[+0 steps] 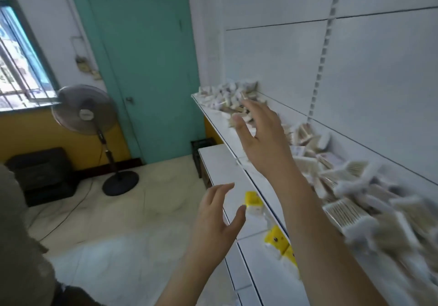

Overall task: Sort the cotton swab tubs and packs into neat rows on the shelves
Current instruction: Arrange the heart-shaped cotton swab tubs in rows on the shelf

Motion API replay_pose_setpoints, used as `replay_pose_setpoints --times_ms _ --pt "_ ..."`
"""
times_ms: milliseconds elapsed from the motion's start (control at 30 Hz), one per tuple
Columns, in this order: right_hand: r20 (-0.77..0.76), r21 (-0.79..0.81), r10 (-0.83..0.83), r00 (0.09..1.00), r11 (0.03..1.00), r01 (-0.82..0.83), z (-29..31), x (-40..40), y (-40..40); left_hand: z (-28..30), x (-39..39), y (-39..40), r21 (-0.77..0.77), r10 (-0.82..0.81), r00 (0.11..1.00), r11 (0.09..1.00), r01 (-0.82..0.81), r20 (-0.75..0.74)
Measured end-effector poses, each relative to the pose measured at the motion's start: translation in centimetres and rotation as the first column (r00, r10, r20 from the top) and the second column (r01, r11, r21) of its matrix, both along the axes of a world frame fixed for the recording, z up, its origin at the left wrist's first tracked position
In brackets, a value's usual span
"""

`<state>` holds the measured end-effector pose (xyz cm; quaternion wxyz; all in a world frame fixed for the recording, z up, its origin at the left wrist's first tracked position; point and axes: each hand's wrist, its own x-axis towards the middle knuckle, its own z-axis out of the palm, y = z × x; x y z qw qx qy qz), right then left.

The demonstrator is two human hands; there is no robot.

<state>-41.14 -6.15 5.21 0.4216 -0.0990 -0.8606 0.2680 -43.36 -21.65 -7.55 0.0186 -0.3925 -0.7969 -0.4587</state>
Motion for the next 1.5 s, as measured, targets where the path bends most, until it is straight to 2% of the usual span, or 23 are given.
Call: replay_pose_setpoints --times_ms 267,533,667,900,1100,1233,1300,1433,1500 --pt "0.061 0.007 0.016 0.998 1.000 -0.017 -2.4 -12.9 3.1 -2.3 -11.5 2.0 0.006 0.053 0.996 0.999 -0.054 0.077" --pt "0.004 -0.008 -0.057 0.998 0.998 0.057 -2.5 -27.5 3.9 -2.6 -27.8 3.1 0.036 -0.029 0.998 0.999 0.027 0.061" --pt "0.035 0.023 -0.129 0.991 0.991 0.128 -2.0 -34.0 4.0 -1.9 -35.5 3.1 0.009 -0.060 0.997 0.998 0.060 0.056" --pt "0.051 0.014 -0.234 0.971 0.972 0.233 -2.1 -41.2 8.0 -2.9 -44.6 6.7 0.023 -0.125 0.990 0.992 0.123 0.072" --pt "0.056 -0.023 -0.397 0.916 0.917 0.399 -2.7 -45.0 14.9 -3.8 -51.0 12.1 0.005 -0.224 0.973 0.975 0.224 0.051" --pt "0.004 -0.053 -0.522 0.853 0.852 0.521 -3.7 -48.1 20.8 -3.5 -56.7 17.9 -0.044 -0.271 0.960 0.962 0.269 -0.068" --pt "-0.002 -0.096 -0.614 0.789 0.785 0.612 -4.3 -49.6 23.7 -2.7 -59.6 21.4 -0.085 -0.292 0.945 0.956 0.282 -0.148" --pt "0.160 -0.092 -0.789 0.593 0.586 0.805 -6.3 -51.4 27.6 -0.8 -63.8 28.6 -0.098 -0.356 0.911 0.934 0.343 -0.208" --pt "0.233 -0.063 -0.817 0.527 0.528 0.847 -7.6 -52.1 28.9 -0.6 -65.0 31.7 -0.091 -0.398 0.887 0.917 0.388 -0.233"
